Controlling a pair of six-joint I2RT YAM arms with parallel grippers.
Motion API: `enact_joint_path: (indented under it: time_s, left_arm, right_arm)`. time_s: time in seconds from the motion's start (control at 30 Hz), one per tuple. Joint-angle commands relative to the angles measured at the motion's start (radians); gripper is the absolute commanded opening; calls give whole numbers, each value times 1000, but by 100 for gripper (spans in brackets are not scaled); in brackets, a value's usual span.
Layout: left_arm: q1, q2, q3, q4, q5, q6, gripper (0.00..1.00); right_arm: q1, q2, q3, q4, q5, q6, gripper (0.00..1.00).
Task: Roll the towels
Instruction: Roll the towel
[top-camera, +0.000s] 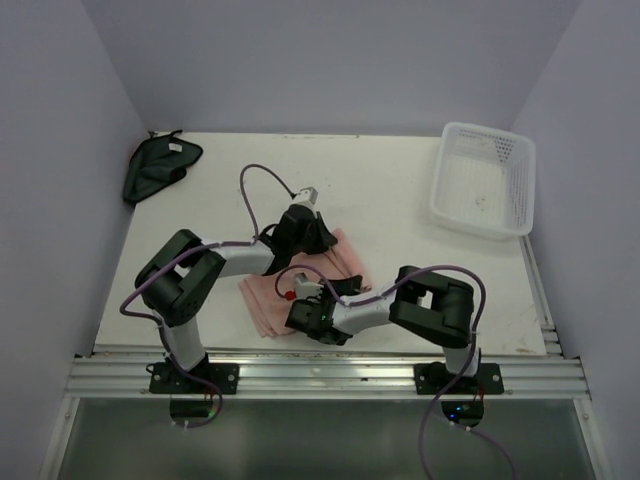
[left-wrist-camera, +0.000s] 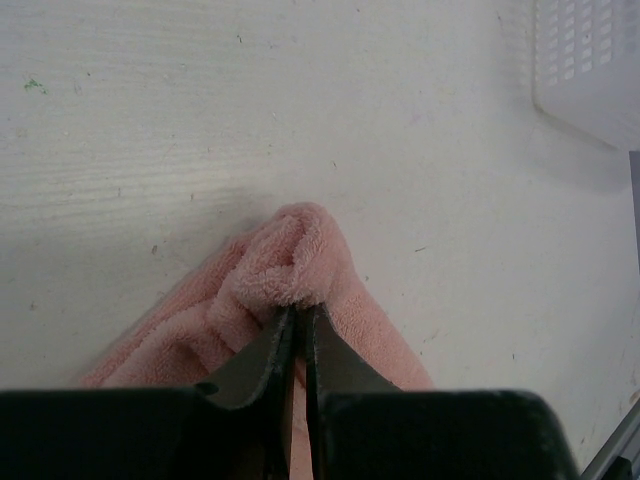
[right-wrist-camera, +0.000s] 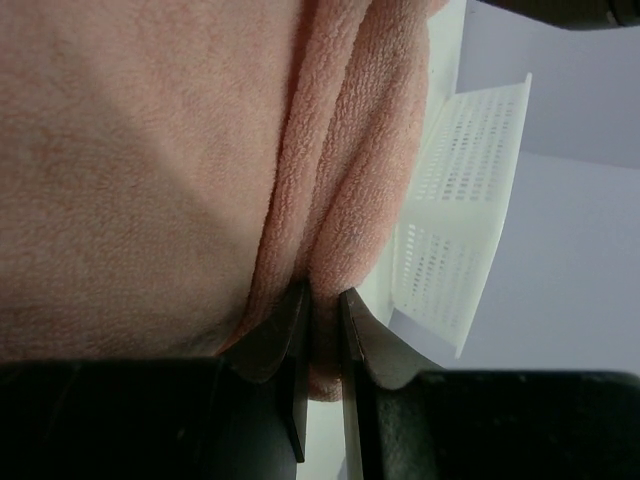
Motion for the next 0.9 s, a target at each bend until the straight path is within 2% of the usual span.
enact_joint_path:
  time_s: [0.0, 0.27, 0.43, 0.53, 0.73, 0.87]
  left_arm:
    - [37, -34, -21, 10, -121, 51, 0]
    - [37, -69, -51, -23, -157, 72, 0]
    - [38, -77, -63, -36, -167, 85, 10]
    - [38, -69, -64, -36, -164, 94, 11]
    - [38, -55, -83, -26, -184, 105, 10]
    - [38, -43, -100, -13, -183, 108, 4]
  right_arm:
    - [30, 61, 27, -122, -33, 48, 0]
    - [44, 133, 90, -162, -50, 33, 0]
    - [48, 173, 119, -176, -64, 19, 0]
    - [50, 185, 134, -183, -69, 14, 0]
    - [61, 208, 151, -200, -81, 8, 0]
    - [64, 191, 151, -210, -79, 17, 0]
